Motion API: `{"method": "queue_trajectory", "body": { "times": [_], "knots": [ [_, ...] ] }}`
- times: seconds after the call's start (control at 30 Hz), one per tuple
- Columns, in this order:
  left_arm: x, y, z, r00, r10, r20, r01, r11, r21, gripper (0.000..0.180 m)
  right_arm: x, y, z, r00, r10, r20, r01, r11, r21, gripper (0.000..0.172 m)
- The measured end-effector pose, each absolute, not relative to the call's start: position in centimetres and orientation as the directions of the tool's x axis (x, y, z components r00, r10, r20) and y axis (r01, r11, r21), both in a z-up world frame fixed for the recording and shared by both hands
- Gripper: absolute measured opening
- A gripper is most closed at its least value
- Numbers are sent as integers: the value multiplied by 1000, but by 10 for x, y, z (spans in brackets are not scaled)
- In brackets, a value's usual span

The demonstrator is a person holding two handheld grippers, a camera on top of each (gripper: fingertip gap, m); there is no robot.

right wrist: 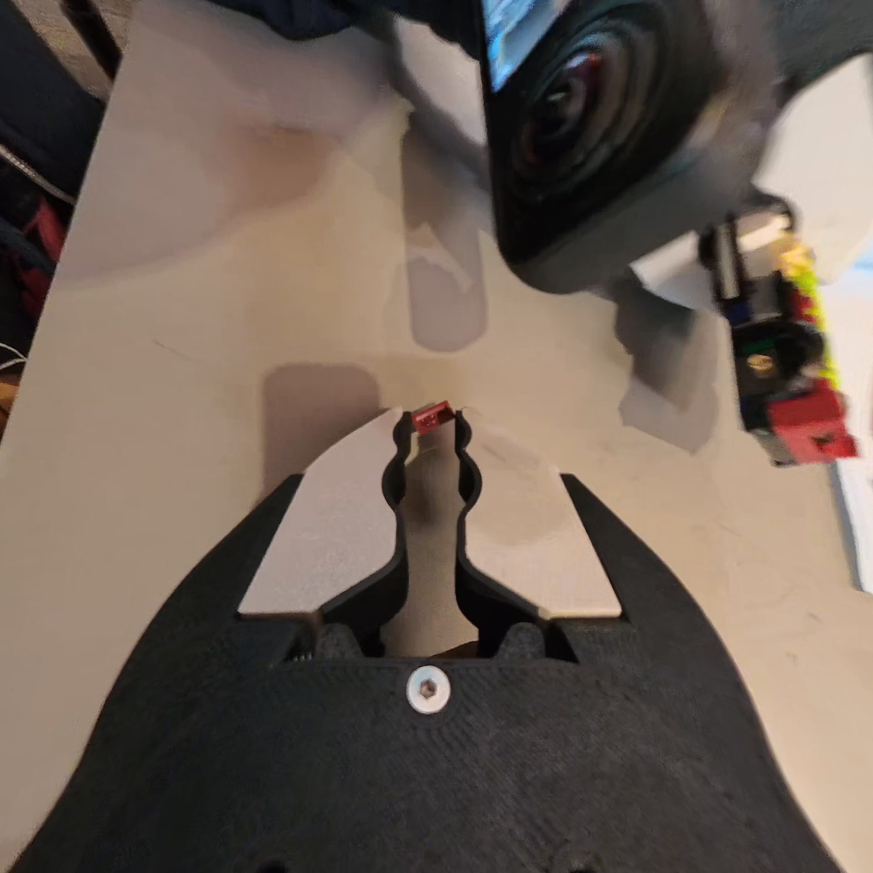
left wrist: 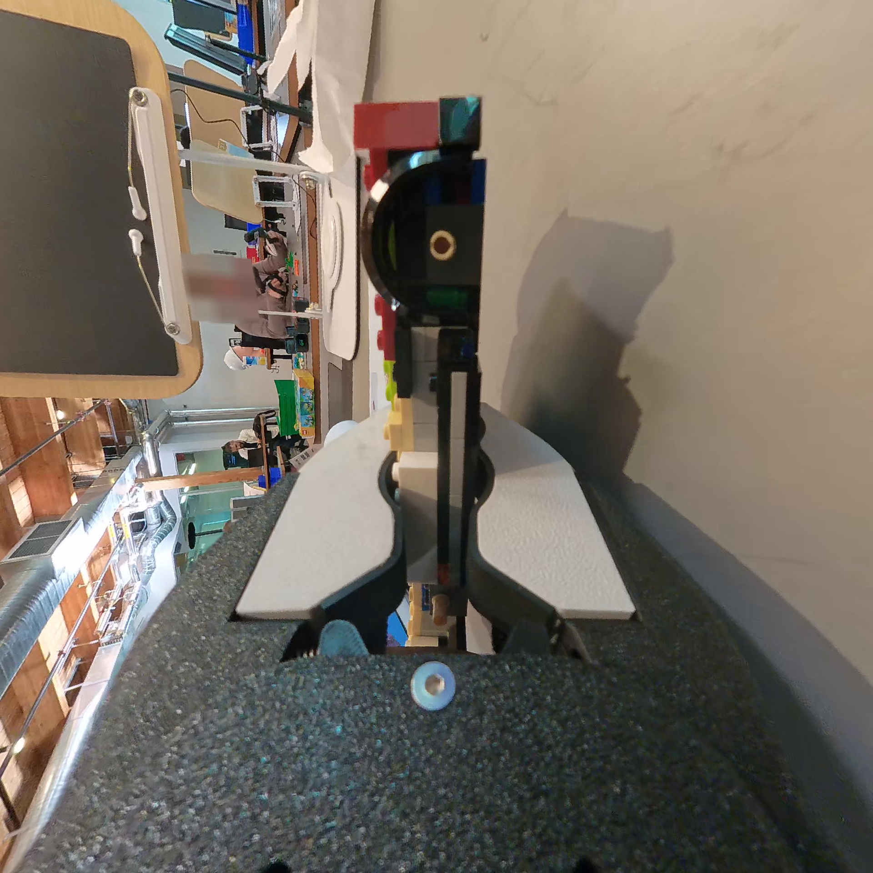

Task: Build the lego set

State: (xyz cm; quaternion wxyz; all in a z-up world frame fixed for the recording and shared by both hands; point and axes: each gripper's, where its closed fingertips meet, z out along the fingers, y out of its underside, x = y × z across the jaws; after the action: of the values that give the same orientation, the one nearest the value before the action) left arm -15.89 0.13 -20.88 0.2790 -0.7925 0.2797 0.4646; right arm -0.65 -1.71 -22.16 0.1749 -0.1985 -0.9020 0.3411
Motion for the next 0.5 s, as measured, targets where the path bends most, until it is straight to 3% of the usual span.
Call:
{"method": "queue_trajectory", "body": {
  "times": [0.3,0.5],
  "knots": [
    [-163,-1,-204,444,-140,-885,-673,-704,-226,26,-14,24,-137,-743,571,348,6,526,-851,26],
    [-166,-3,-205,446,-141,-884,-668,-709,-224,25,-16,52,-169,-751,563,345,121,631,-766,25]
  ]
}}
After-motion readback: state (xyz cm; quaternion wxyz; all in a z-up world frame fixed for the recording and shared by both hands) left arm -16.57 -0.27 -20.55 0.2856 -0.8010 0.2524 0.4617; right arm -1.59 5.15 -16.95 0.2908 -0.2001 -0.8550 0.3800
